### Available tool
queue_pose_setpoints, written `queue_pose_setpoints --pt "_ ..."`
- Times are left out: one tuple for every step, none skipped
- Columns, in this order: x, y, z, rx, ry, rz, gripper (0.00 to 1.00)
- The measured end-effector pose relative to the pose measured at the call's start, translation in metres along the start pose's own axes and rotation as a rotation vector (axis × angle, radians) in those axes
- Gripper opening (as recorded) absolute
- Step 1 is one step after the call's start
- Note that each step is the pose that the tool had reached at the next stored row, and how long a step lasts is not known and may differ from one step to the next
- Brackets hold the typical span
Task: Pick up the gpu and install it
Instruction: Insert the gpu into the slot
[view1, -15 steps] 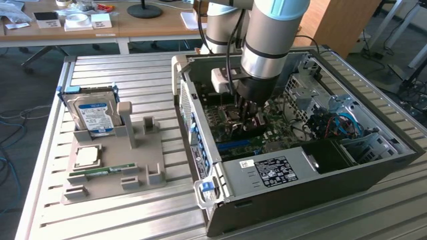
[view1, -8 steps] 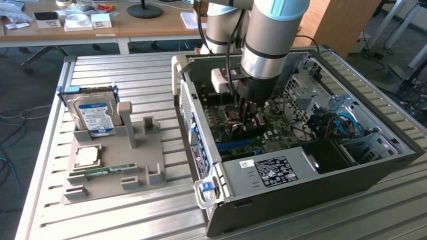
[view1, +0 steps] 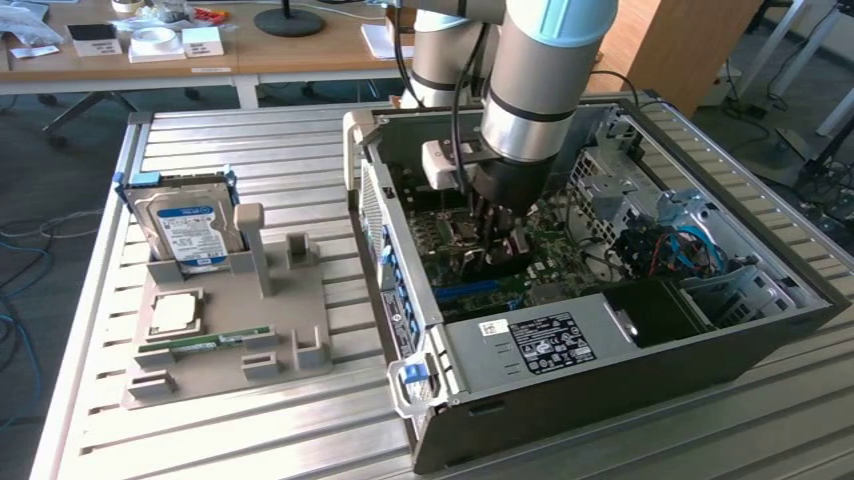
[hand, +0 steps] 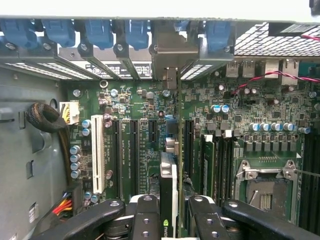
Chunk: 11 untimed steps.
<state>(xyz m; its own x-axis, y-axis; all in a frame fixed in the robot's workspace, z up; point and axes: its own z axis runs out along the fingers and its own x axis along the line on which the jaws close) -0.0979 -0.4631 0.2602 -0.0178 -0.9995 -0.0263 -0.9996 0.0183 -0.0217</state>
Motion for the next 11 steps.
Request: queue_pose_setpoints --pt "0.0 0.0 0.0002 0.0 0.0003 0.0 0.27" --pt "0.0 0.0 0.0002 -0.0001 0.0005 0.0 0.27" --pt "0.0 0.0 0.0003 -0.0001 0.0004 0.0 0.27" --pt "0.0 0.0 0.0006 0.0001 0.0002 0.0 0.27" --pt "0.0 0.0 0.0011 0.0002 -0.0001 0.0 0.27" --pt "0.0 0.0 0.0018 0.0001 -0.0001 0.0 0.27" --pt "0.0 0.0 0.0024 0.0001 0.0001 0.0 0.27" --pt "0.0001 0.0 0.0029 0.0 0.0001 0.0 0.27" --pt "0.0001 0.0001 0.0032 -0.0001 0.0003 0.0 0.27" --pt "0.0001 0.0001 0.0032 0.0 0.0003 0.0 0.27" --pt "0.0001 0.0001 0.0032 -0.0001 0.0004 0.0 0.27"
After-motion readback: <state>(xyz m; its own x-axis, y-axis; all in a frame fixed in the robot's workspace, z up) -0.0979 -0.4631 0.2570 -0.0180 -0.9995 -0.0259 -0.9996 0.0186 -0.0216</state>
